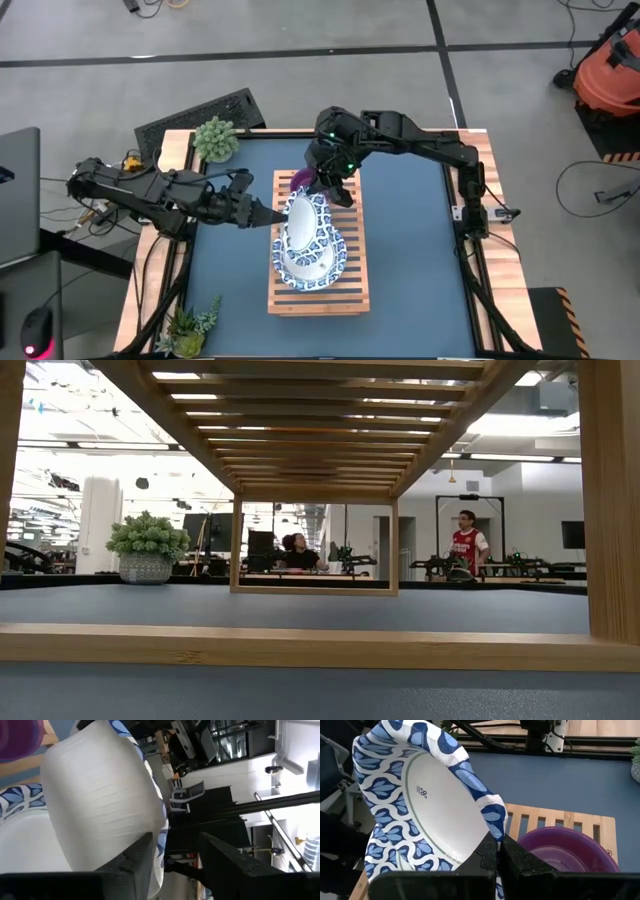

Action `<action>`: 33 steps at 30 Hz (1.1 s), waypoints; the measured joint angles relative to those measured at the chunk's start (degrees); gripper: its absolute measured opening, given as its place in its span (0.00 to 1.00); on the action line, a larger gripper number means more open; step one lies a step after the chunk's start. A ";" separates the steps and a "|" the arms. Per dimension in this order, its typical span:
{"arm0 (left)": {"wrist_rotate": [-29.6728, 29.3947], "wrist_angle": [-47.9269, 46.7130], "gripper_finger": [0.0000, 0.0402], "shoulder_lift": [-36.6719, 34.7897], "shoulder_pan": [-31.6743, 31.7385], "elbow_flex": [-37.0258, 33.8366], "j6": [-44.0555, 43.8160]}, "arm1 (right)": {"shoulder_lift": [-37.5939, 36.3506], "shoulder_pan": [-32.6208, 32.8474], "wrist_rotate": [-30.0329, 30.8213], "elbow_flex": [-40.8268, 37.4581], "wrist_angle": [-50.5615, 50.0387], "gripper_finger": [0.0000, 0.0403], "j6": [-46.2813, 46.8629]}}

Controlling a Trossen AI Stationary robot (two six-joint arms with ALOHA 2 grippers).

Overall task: Place and stack bowls onto a shelf
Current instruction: Stack the big white and blue bowl on top of the big white and blue bowl

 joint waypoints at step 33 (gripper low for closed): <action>-2.60 -0.20 0.00 0.00 1.44 -0.07 2.36 | -0.02 -0.02 0.52 -0.02 -0.08 0.06 1.18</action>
